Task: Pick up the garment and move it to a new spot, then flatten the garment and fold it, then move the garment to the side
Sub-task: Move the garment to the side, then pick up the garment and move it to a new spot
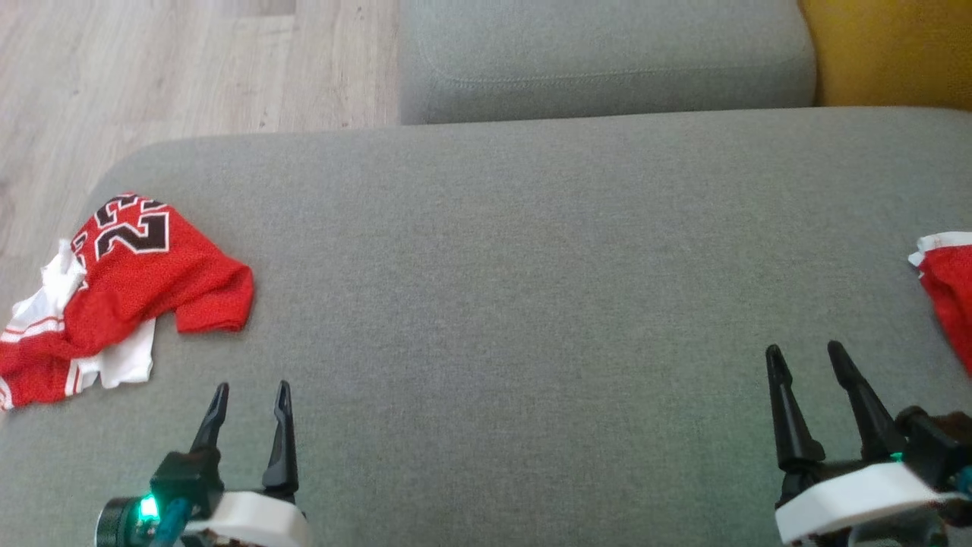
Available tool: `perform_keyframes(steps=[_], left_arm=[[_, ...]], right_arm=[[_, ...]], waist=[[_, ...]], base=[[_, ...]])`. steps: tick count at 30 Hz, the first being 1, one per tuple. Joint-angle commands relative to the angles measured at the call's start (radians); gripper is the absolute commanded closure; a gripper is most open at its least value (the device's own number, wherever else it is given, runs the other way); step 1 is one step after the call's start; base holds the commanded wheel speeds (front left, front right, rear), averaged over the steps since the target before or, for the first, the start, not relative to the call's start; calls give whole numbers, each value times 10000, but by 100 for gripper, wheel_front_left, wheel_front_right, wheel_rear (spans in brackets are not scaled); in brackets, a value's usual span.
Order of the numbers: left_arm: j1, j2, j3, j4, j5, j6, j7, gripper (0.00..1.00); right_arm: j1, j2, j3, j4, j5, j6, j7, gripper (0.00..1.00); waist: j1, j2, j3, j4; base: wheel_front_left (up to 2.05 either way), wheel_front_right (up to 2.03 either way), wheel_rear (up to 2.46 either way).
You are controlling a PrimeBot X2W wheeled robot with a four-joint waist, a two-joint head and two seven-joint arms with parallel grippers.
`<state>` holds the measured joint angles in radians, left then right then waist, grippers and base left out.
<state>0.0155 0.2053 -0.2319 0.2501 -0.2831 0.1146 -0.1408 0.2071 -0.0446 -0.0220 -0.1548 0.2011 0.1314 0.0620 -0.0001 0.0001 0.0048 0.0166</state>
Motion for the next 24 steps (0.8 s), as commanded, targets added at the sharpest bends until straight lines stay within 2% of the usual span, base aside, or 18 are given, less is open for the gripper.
perform_keyframes(steps=[1, 17, 24], left_arm=[[-288, 191, 266, -372, -62, 56, -14, 0], [-318, 205, 108, -475, -194, 111, 65, 0], [-598, 159, 41, -530, -198, 83, -138, 0]], right_arm=[[-226, -59, 254, -470, 46, -7, 2, 0], [-183, -57, 326, -508, -39, -7, 62, 0], [-222, -57, 246, -625, -150, -7, 77, 0]], waist=[[1, -1, -40, -29], [1, -1, -76, -80], [1, -1, 105, 332]], base=[[0, 0, 0], [0, 0, 0], [0, 0, 0]])
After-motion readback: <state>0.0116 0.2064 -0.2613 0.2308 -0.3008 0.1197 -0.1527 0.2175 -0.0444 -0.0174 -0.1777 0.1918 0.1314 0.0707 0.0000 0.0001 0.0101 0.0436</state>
